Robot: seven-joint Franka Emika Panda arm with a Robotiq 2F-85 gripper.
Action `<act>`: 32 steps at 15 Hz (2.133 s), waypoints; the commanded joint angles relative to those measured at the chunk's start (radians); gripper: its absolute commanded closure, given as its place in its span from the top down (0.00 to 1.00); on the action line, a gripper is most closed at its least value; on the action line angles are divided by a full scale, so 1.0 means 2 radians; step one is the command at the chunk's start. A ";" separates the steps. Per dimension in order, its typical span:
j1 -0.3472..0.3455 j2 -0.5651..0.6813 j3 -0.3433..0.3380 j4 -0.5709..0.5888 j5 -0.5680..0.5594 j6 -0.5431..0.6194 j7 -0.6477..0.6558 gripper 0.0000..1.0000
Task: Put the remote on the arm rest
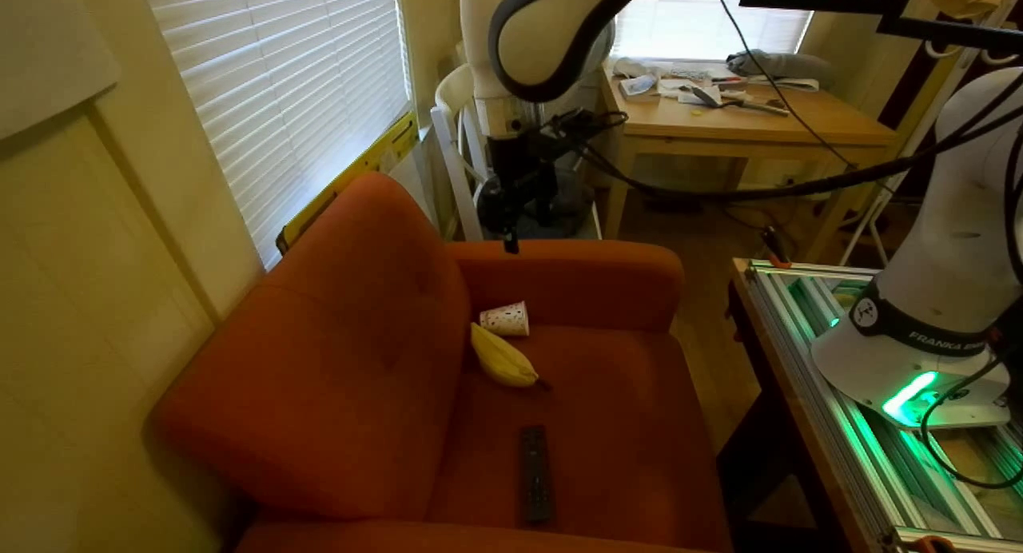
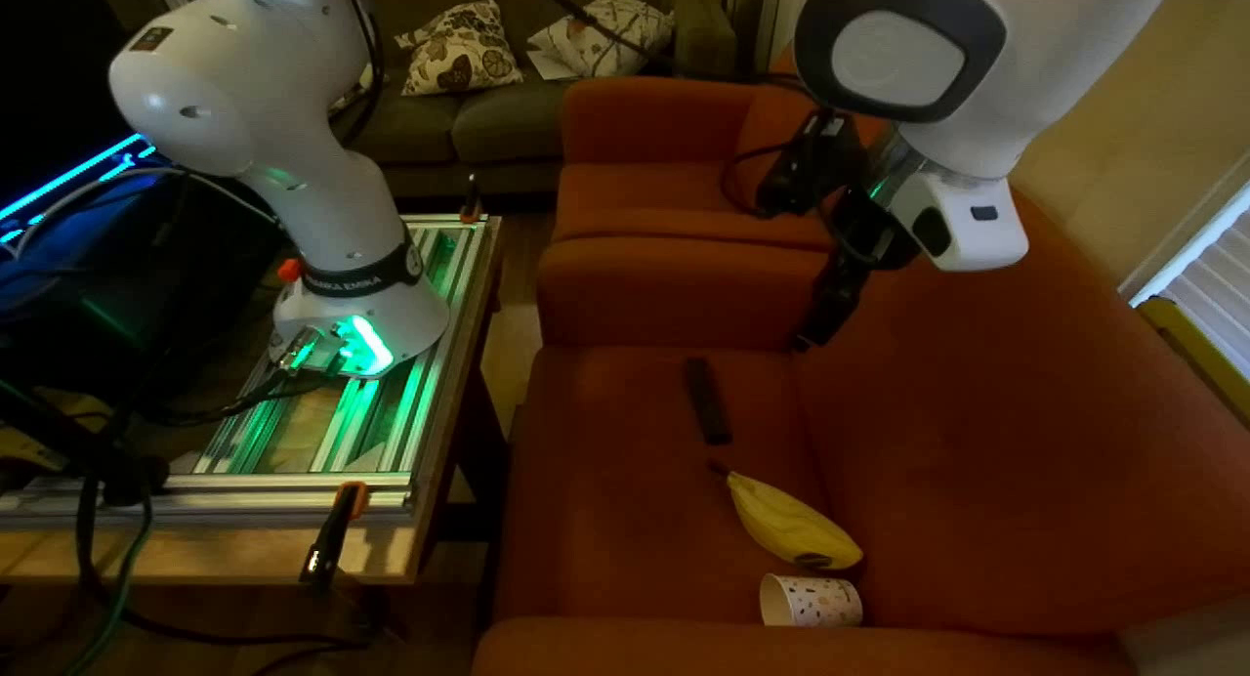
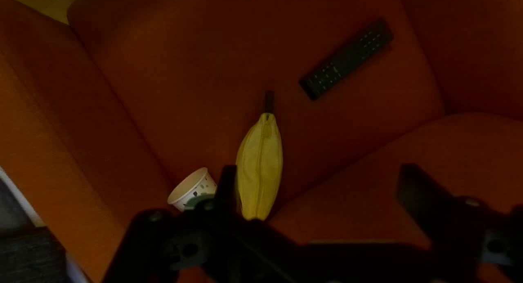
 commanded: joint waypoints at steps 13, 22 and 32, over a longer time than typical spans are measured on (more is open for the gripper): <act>-0.008 0.144 0.001 0.017 -0.004 0.102 -0.037 1.00; 0.005 0.187 0.000 0.058 -0.004 0.069 0.001 1.00; 0.061 0.248 0.026 0.079 0.008 0.039 0.081 1.00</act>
